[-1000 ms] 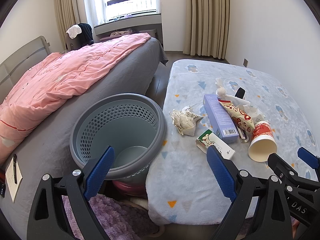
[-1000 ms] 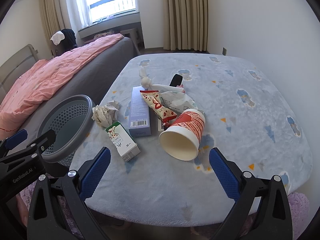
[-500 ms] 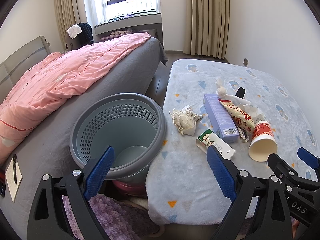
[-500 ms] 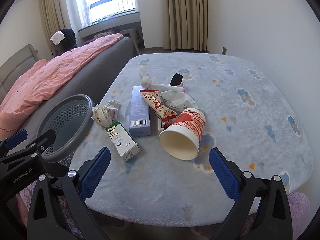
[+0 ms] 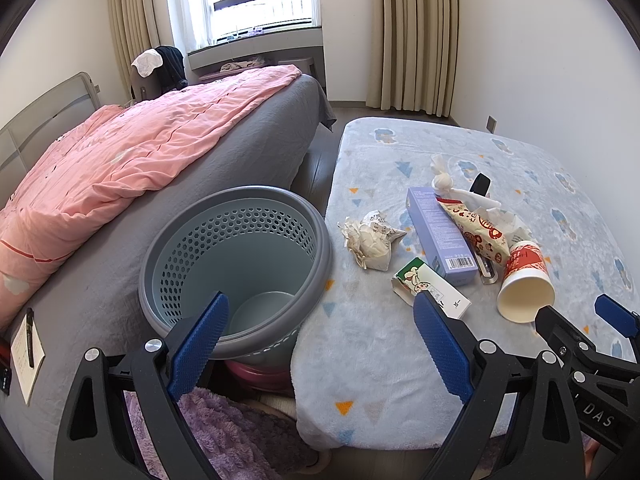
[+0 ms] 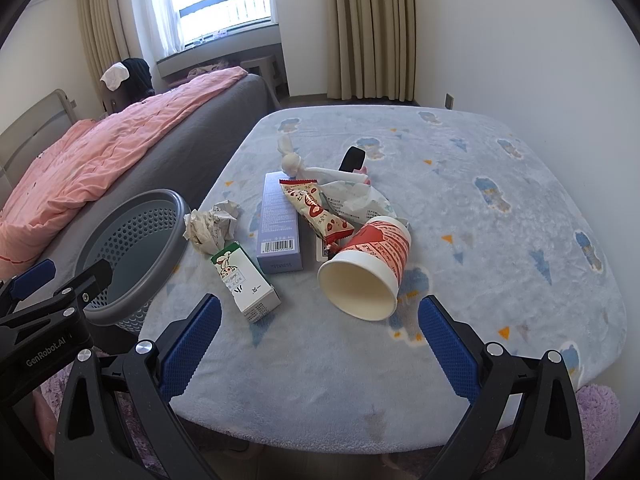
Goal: Collect trash
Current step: 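Reach the right tool to the red-and-white paper cup and close on it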
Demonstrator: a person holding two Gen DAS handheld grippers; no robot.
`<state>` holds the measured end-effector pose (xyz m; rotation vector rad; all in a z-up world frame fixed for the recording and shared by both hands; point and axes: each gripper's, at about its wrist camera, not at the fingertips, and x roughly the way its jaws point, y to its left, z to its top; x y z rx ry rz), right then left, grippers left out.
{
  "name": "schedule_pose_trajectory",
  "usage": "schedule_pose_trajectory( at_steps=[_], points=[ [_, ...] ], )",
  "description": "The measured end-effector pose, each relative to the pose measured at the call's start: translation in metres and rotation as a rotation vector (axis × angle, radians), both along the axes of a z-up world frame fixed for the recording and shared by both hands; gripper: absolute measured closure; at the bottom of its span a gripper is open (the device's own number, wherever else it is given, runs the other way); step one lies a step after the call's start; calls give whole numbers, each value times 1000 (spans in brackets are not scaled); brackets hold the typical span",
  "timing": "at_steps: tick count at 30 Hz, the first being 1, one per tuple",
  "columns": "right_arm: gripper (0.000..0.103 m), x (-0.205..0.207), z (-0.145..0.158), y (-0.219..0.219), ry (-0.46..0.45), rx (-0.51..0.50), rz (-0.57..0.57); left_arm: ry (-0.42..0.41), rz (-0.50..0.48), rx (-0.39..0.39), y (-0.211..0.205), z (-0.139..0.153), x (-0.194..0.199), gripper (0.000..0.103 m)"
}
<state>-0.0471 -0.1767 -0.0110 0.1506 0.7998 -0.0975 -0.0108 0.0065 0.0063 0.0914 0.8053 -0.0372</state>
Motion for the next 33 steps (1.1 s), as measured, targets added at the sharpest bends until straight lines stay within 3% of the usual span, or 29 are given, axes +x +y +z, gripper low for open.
schedule_pose_trajectory(
  at_steps=[8,17,33],
  points=[
    [6,-2,-2,-6,5,4,-14,8,1,-1,5,0,-1,14],
    [6,5,-27,-45,53,43,-82,62,0,-8,-5,-21,15,14],
    [6,76,-43,-61,110,86,-116,129,14,-7,-12,-51,44,14]
  ],
)
